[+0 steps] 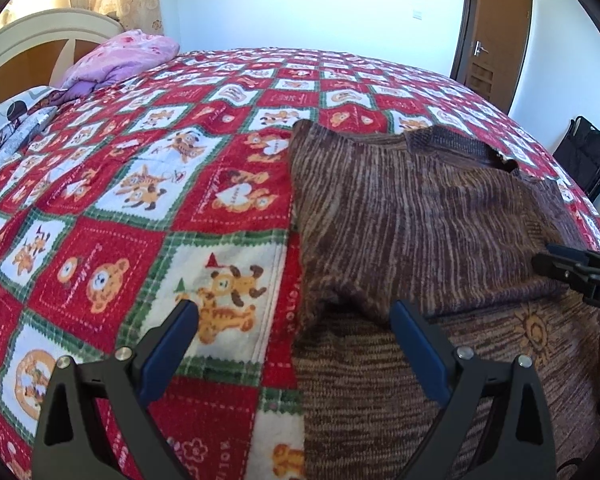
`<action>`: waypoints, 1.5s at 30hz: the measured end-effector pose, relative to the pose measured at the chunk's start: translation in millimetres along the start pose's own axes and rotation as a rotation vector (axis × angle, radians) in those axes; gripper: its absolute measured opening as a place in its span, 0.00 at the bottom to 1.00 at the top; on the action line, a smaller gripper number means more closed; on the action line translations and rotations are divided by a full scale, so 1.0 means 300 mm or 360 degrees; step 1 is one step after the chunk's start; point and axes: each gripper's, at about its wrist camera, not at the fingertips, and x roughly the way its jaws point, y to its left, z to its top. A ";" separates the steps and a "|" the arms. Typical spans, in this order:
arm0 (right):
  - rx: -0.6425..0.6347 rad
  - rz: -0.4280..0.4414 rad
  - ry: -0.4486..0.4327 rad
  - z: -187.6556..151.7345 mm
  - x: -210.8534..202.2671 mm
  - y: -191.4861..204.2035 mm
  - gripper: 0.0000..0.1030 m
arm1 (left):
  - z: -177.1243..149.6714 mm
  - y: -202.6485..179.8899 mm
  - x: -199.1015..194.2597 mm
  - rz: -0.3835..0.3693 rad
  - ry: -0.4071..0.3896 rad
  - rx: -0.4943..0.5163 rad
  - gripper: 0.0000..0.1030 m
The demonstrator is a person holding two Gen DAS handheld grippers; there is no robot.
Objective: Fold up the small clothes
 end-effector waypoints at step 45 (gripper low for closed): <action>0.0064 -0.0153 -0.0069 -0.426 -0.363 0.012 0.57 | -0.261 -0.149 -0.446 -0.0118 -0.0184 0.0237 0.96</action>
